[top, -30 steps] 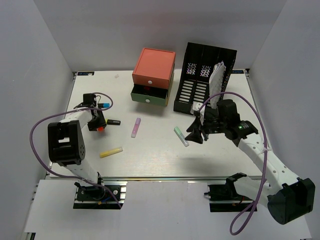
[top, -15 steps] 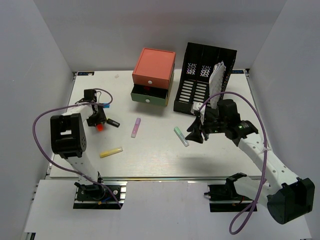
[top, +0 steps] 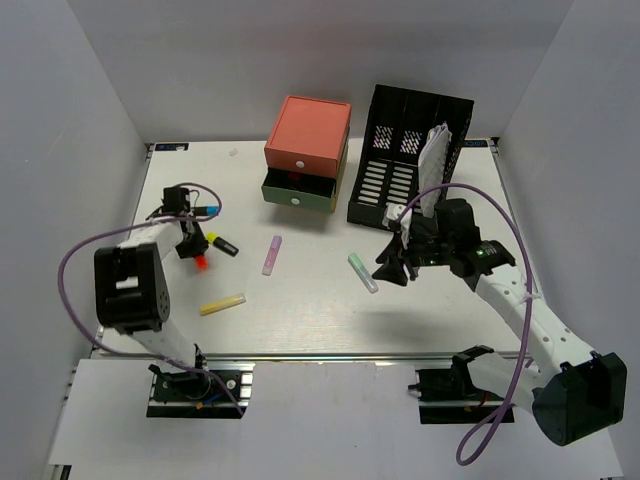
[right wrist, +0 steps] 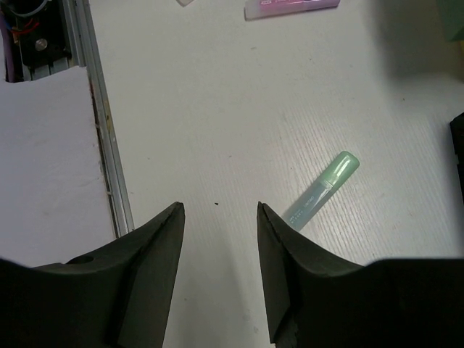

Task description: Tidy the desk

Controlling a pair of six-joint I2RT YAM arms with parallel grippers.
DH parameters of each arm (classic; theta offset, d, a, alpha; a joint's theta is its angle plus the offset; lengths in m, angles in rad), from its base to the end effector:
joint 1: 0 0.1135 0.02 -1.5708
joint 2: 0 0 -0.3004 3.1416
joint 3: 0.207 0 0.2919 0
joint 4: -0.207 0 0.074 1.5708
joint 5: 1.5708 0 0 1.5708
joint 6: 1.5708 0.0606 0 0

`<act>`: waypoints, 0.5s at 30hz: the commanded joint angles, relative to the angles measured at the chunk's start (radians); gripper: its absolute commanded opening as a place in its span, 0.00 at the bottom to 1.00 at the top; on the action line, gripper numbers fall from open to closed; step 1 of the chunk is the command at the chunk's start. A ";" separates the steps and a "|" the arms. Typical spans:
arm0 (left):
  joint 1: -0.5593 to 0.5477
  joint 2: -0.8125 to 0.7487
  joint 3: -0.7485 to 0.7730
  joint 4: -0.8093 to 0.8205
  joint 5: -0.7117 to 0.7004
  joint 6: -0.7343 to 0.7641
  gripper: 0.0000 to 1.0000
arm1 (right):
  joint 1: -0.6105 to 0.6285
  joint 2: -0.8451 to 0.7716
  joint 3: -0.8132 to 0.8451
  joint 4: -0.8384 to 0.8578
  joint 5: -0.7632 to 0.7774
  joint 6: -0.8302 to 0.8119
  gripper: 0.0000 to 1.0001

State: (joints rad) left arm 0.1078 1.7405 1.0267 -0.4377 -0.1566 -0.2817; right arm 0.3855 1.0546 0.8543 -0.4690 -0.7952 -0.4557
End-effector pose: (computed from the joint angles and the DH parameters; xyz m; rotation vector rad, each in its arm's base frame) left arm 0.3772 0.0503 0.1456 -0.5681 2.6465 0.1615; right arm 0.2200 0.1360 0.3045 -1.2389 1.7313 0.8402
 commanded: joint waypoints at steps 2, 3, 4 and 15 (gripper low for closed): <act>-0.002 -0.295 -0.083 0.045 0.107 -0.066 0.00 | -0.014 -0.015 -0.001 0.013 -0.025 -0.029 0.50; -0.019 -0.344 -0.102 0.069 0.224 -0.057 0.00 | -0.017 -0.022 -0.001 0.016 -0.025 -0.031 0.40; -0.019 -0.431 -0.140 0.142 0.308 -0.048 0.00 | -0.022 -0.025 -0.003 0.021 -0.021 -0.023 0.31; -0.177 -0.460 0.010 0.151 0.701 -0.292 0.00 | -0.043 -0.030 -0.009 0.061 0.028 0.023 0.00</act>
State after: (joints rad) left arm -0.0261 1.2713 0.9901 -0.3012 0.4305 -0.4480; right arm 0.3485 1.0409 0.8539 -0.4465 -0.7792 -0.4484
